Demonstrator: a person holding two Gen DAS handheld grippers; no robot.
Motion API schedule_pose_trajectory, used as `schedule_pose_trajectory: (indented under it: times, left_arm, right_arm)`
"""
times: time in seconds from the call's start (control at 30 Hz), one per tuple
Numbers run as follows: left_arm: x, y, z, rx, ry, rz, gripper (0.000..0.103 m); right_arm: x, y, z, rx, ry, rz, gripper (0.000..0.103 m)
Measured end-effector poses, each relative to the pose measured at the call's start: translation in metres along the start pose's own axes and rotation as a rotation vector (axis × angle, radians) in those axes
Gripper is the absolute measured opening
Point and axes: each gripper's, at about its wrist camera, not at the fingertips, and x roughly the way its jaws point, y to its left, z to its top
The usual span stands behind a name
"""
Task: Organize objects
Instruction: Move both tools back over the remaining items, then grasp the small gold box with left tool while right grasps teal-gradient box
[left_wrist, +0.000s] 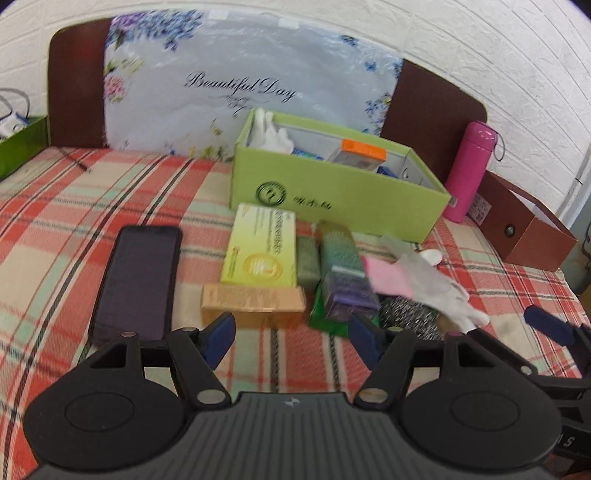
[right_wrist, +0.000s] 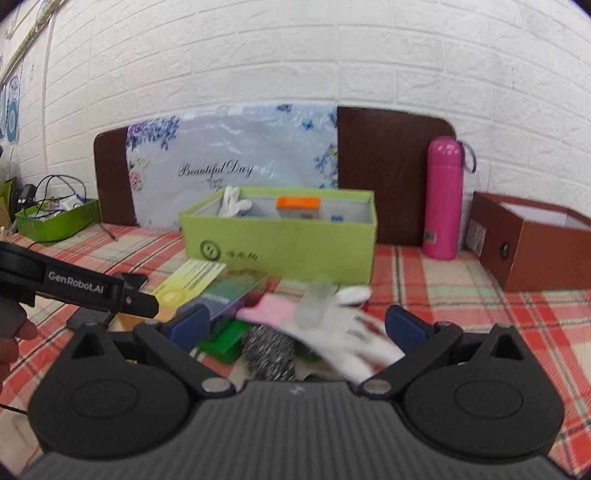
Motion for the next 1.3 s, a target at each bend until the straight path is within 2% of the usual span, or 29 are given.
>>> schedule_pose_trajectory:
  times: [0.23, 0.4, 0.47, 0.5, 0.53, 0.67, 0.77, 0.87, 0.97, 1.13, 1.23, 1.3]
  left_arm:
    - [-0.007, 0.029, 0.000, -0.069, -0.021, 0.050, 0.071]
    - [-0.005, 0.037, 0.006, -0.067, -0.028, 0.042, 0.071]
    - [-0.002, 0.038, 0.008, -0.048, -0.038, 0.055, 0.070]
    - [0.000, 0.038, 0.010, -0.036, -0.041, 0.045, 0.070]
    - [0.004, 0.040, 0.012, -0.027, -0.040, 0.025, 0.070]
    - [0.024, 0.044, 0.026, 0.002, -0.031, -0.045, 0.070]
    - [0.046, 0.043, 0.034, 0.034, -0.013, -0.057, 0.070]
    - [0.063, 0.042, 0.031, 0.064, 0.049, -0.084, 0.070]
    - [0.058, 0.043, 0.019, 0.056, 0.055, -0.125, 0.071]
    - [0.044, 0.026, -0.008, 0.094, 0.136, -0.185, 0.071]
    - [0.035, 0.009, -0.022, 0.159, 0.127, -0.222, 0.071]
    - [0.034, 0.003, -0.023, 0.155, 0.127, -0.244, 0.071]
  right_arm:
    - [0.031, 0.040, 0.000, -0.029, 0.041, 0.055, 0.096]
    - [0.069, 0.065, 0.005, -0.034, 0.068, 0.066, 0.090]
    - [0.082, 0.068, 0.005, -0.030, 0.082, 0.062, 0.083]
    - [0.087, 0.068, 0.004, -0.036, 0.094, 0.063, 0.066]
    - [0.091, 0.068, 0.004, -0.046, 0.114, 0.060, 0.045]
    - [0.080, 0.056, -0.005, -0.044, 0.138, 0.070, 0.041]
    - [0.057, 0.046, -0.012, -0.048, 0.132, 0.098, 0.041]
    - [0.031, 0.038, -0.021, -0.064, 0.129, 0.112, 0.040]
    - [0.005, 0.024, -0.030, -0.059, 0.133, 0.107, 0.039]
    - [-0.025, 0.004, -0.047, -0.039, 0.184, 0.132, 0.039]
    - [-0.040, -0.001, -0.059, -0.075, 0.225, 0.133, 0.039]
    - [-0.043, -0.006, -0.063, -0.069, 0.259, 0.145, 0.039]
